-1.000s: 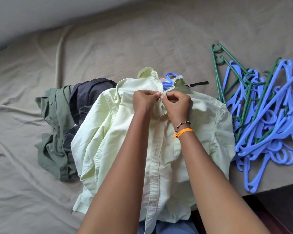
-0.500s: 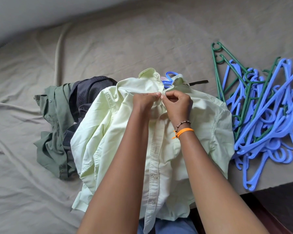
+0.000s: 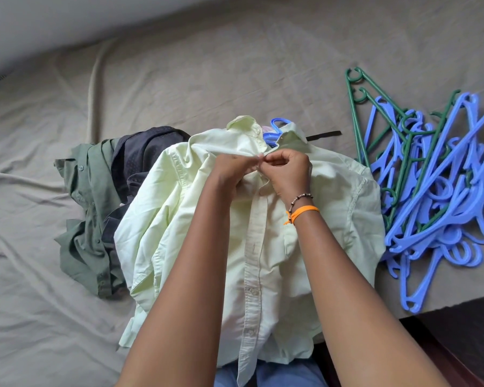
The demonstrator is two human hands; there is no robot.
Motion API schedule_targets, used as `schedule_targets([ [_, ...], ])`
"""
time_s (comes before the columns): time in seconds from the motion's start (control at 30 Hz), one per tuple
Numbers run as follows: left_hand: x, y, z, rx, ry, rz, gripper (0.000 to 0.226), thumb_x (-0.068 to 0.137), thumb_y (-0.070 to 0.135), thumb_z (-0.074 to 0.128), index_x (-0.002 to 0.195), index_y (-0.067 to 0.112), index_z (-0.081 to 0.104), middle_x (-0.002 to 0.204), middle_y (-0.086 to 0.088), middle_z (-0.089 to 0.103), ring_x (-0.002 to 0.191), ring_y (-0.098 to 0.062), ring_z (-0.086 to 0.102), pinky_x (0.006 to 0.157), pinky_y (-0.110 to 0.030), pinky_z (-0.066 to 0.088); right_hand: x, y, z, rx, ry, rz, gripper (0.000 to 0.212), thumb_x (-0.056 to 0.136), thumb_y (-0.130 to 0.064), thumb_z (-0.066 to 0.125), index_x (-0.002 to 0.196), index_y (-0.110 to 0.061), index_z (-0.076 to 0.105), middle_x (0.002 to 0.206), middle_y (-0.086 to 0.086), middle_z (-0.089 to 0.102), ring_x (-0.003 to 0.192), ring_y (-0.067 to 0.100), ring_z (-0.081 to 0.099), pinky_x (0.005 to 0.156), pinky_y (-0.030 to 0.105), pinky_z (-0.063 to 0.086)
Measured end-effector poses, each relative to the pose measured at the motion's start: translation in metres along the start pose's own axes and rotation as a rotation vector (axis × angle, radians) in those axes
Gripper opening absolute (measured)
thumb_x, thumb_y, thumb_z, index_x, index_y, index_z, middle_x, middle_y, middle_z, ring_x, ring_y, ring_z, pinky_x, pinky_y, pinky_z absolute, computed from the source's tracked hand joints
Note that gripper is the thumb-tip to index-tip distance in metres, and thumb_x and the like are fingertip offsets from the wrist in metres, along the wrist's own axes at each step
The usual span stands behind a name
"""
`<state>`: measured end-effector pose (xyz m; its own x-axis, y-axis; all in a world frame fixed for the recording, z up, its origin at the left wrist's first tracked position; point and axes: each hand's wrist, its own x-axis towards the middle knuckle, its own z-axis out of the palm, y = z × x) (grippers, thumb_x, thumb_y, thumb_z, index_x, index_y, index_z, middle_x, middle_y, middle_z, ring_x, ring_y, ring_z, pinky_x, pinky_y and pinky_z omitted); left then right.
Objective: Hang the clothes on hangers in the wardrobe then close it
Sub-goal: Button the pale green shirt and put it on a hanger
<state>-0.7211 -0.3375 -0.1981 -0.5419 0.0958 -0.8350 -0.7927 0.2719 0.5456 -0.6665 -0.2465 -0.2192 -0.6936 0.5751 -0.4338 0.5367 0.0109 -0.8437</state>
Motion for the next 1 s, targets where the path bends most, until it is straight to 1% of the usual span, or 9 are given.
schedule_targets([
  [0.13, 0.005, -0.004, 0.007, 0.062, 0.122, 0.050, 0.022, 0.078, 0.000, 0.071, 0.060, 0.007, 0.062, 0.058, -0.008, 0.057, 0.054, -0.018, 0.053, 0.057, -0.026, 0.045, -0.007, 0.004, 0.003, -0.038, 0.055, -0.051, 0.008, 0.068, -0.006, 0.079, 0.070, -0.008, 0.071, 0.063, 0.002, 0.067, 0.050, -0.005, 0.056, 0.060, 0.012, 0.050],
  [0.3, 0.009, -0.015, 0.015, 0.344, 0.197, 0.183, 0.034, 0.086, 0.015, 0.065, 0.054, 0.017, 0.058, 0.053, -0.001, 0.055, 0.057, -0.018, 0.050, 0.063, -0.028, 0.041, -0.009, 0.005, -0.003, -0.045, 0.037, 0.033, 0.006, 0.071, -0.006, 0.078, 0.071, -0.007, 0.072, 0.067, 0.001, 0.068, 0.060, 0.007, 0.063, 0.064, 0.018, 0.052],
  [0.43, 0.001, -0.019, 0.005, 0.243, 0.027, 0.202, 0.032, 0.092, 0.009, 0.059, 0.061, 0.013, 0.058, 0.037, 0.010, 0.049, 0.038, -0.002, 0.041, 0.046, -0.019, 0.035, -0.004, 0.001, -0.023, 0.334, -0.262, 0.305, 0.016, 0.081, 0.006, 0.066, 0.071, -0.007, 0.064, 0.055, -0.003, 0.065, 0.051, 0.002, 0.060, 0.058, 0.013, 0.052],
  [0.5, 0.000, -0.020, 0.001, 0.247, -0.028, 0.206, 0.030, 0.092, 0.007, 0.058, 0.062, 0.010, 0.058, 0.040, 0.010, 0.048, 0.036, 0.000, 0.036, 0.046, -0.020, 0.033, -0.001, 0.001, -0.030, 0.344, -0.329, 0.358, 0.015, 0.080, 0.004, 0.068, 0.072, -0.007, 0.063, 0.055, -0.003, 0.065, 0.052, 0.004, 0.059, 0.058, 0.013, 0.052],
  [0.67, 0.002, -0.019, 0.007, 0.417, 0.074, 0.297, 0.011, 0.084, 0.013, 0.069, 0.077, 0.006, 0.072, 0.050, 0.004, 0.055, 0.042, -0.003, 0.043, 0.055, -0.024, 0.037, 0.025, -0.013, -0.006, -0.084, 0.109, 0.210, 0.054, 0.073, -0.044, 0.075, 0.045, -0.018, 0.037, 0.046, -0.001, 0.037, 0.047, 0.017, 0.036, 0.052, 0.028, 0.034],
  [0.77, 0.005, -0.017, 0.007, 0.544, 0.072, 0.332, 0.010, 0.082, 0.012, 0.070, 0.080, 0.003, 0.073, 0.060, -0.004, 0.064, 0.046, -0.002, 0.046, 0.053, -0.022, 0.038, 0.041, -0.021, 0.009, -0.223, 0.183, 0.161, 0.024, 0.076, -0.032, 0.071, 0.064, -0.013, 0.061, 0.069, 0.005, 0.065, 0.074, 0.029, 0.059, 0.063, 0.027, 0.039],
  [0.83, 0.006, -0.011, 0.007, 0.588, 0.105, 0.367, 0.016, 0.083, 0.015, 0.069, 0.078, 0.000, 0.072, 0.067, -0.014, 0.066, 0.054, -0.012, 0.048, 0.054, -0.025, 0.037, 0.047, -0.018, 0.009, -0.230, 0.200, 0.201, 0.009, 0.077, -0.016, 0.064, 0.082, -0.012, 0.071, 0.086, 0.010, 0.070, 0.089, 0.034, 0.059, 0.066, 0.026, 0.039],
  [0.9, 0.010, -0.001, 0.007, 0.595, 0.262, 0.444, 0.022, 0.087, 0.018, 0.063, 0.079, -0.002, 0.070, 0.073, -0.018, 0.067, 0.065, -0.022, 0.053, 0.058, -0.029, 0.036, 0.051, -0.007, 0.005, -0.187, 0.194, 0.222, 0.013, 0.076, -0.011, 0.063, 0.063, -0.009, 0.064, 0.062, 0.011, 0.059, 0.073, 0.033, 0.049, 0.061, 0.025, 0.036],
  [1.0, 0.018, 0.015, 0.016, 0.608, 0.361, 0.499, 0.017, 0.087, 0.010, 0.055, 0.089, 0.004, 0.070, 0.093, -0.013, 0.071, 0.089, -0.028, 0.062, 0.070, -0.028, 0.041, 0.052, 0.011, 0.002, 0.002, 0.159, 0.214, 0.014, 0.063, -0.022, 0.076, 0.056, -0.013, 0.067, 0.063, 0.006, 0.066, 0.064, 0.024, 0.055, 0.074, 0.037, 0.054],
])
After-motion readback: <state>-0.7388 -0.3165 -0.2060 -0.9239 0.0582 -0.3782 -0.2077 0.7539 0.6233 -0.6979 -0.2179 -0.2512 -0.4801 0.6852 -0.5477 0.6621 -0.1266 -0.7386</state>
